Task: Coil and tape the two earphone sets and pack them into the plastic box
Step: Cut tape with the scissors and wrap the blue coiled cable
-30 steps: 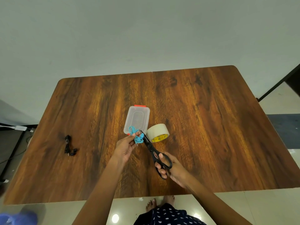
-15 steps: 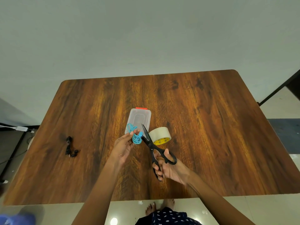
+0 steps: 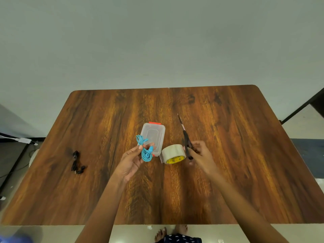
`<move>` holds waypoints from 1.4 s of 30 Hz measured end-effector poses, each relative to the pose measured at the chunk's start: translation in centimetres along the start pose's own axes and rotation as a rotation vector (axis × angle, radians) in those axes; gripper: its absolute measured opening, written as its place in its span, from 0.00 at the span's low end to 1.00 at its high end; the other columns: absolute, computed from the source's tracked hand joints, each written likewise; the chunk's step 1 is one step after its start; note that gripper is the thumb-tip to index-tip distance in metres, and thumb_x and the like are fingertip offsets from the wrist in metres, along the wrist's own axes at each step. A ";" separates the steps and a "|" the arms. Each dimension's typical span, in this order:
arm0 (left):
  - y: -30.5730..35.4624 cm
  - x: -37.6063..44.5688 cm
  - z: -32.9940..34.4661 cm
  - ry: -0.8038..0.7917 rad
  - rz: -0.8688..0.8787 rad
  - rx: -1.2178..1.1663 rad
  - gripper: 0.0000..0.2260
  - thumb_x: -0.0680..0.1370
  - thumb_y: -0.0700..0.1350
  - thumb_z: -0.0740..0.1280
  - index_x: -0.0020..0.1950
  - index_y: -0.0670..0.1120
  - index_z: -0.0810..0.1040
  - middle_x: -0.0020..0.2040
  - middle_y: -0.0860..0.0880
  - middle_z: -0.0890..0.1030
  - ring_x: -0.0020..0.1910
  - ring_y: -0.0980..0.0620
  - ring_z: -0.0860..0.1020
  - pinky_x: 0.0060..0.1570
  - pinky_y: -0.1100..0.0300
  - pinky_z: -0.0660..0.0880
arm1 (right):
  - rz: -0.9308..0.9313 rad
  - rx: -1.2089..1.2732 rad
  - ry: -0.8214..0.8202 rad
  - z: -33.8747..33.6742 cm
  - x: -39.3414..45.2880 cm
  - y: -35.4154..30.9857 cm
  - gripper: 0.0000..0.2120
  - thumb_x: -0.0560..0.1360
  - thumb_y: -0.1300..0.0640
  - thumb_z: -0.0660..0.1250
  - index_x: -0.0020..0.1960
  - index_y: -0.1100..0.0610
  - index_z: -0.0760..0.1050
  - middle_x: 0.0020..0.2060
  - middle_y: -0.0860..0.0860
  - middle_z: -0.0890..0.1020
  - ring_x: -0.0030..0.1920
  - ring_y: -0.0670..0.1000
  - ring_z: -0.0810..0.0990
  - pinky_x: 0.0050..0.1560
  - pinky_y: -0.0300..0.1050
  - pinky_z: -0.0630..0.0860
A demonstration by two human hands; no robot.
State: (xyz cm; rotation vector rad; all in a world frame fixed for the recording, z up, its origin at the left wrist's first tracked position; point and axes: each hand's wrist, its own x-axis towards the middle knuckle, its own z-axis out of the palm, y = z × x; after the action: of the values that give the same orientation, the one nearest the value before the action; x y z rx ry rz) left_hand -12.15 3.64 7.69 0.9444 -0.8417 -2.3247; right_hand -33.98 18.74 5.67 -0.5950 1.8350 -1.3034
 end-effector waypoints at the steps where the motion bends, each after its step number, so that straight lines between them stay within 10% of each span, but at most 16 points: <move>1: 0.0 -0.1 0.1 -0.020 -0.008 -0.021 0.12 0.76 0.40 0.63 0.55 0.37 0.80 0.60 0.39 0.80 0.58 0.44 0.80 0.46 0.57 0.81 | -0.022 -0.096 0.090 -0.5 0.7 0.4 0.17 0.74 0.52 0.70 0.58 0.56 0.69 0.43 0.50 0.80 0.35 0.50 0.82 0.34 0.46 0.81; 6: -0.3 -0.1 0.0 -0.075 -0.047 -0.077 0.11 0.76 0.40 0.62 0.53 0.38 0.81 0.60 0.38 0.79 0.59 0.43 0.79 0.47 0.55 0.81 | 0.029 -0.572 0.243 -2.0 3.1 3.2 0.13 0.76 0.55 0.67 0.54 0.62 0.70 0.41 0.56 0.79 0.38 0.53 0.77 0.29 0.40 0.65; 15: -1.4 0.1 -0.6 -0.040 -0.088 -0.065 0.17 0.76 0.41 0.63 0.64 0.38 0.74 0.60 0.38 0.80 0.56 0.43 0.81 0.47 0.54 0.81 | 0.118 -0.907 0.189 0.1 3.7 4.2 0.14 0.79 0.55 0.63 0.61 0.61 0.68 0.54 0.58 0.79 0.54 0.58 0.80 0.50 0.49 0.76; 22: -1.2 0.3 -0.6 -0.019 -0.116 0.019 0.12 0.76 0.40 0.63 0.56 0.39 0.82 0.59 0.39 0.81 0.54 0.44 0.82 0.45 0.54 0.82 | 0.051 -1.085 0.143 -0.2 3.4 3.8 0.09 0.79 0.59 0.61 0.56 0.61 0.74 0.51 0.58 0.81 0.51 0.59 0.81 0.47 0.48 0.76; 33: 0.9 -0.8 -3.1 -0.142 -0.212 0.072 0.19 0.76 0.41 0.63 0.65 0.34 0.73 0.62 0.35 0.77 0.57 0.41 0.80 0.54 0.53 0.79 | -0.360 -0.633 0.086 6.7 1.2 -3.2 0.05 0.74 0.66 0.66 0.47 0.59 0.78 0.45 0.52 0.82 0.45 0.49 0.80 0.45 0.40 0.76; 36: 2.1 -1.2 -4.6 -0.187 -0.221 0.070 0.17 0.76 0.40 0.63 0.62 0.33 0.76 0.60 0.34 0.78 0.56 0.42 0.81 0.51 0.54 0.81 | -0.328 -0.496 -0.055 9.9 0.9 -4.7 0.06 0.76 0.59 0.67 0.51 0.59 0.79 0.46 0.48 0.82 0.46 0.44 0.79 0.45 0.30 0.73; 42: 4.5 -2.1 -8.1 -0.189 -0.242 0.104 0.14 0.75 0.41 0.65 0.57 0.36 0.81 0.53 0.38 0.83 0.50 0.46 0.83 0.45 0.58 0.81 | -0.111 -0.244 -0.522 14.3 0.0 -6.3 0.07 0.77 0.52 0.65 0.49 0.53 0.80 0.45 0.49 0.83 0.48 0.49 0.82 0.47 0.40 0.78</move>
State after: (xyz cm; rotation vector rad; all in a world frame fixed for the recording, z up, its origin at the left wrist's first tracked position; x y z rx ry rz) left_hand -3.89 -1.04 7.14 0.9248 -0.9794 -2.6327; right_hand -22.76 8.46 9.29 -1.0704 1.5422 -0.8833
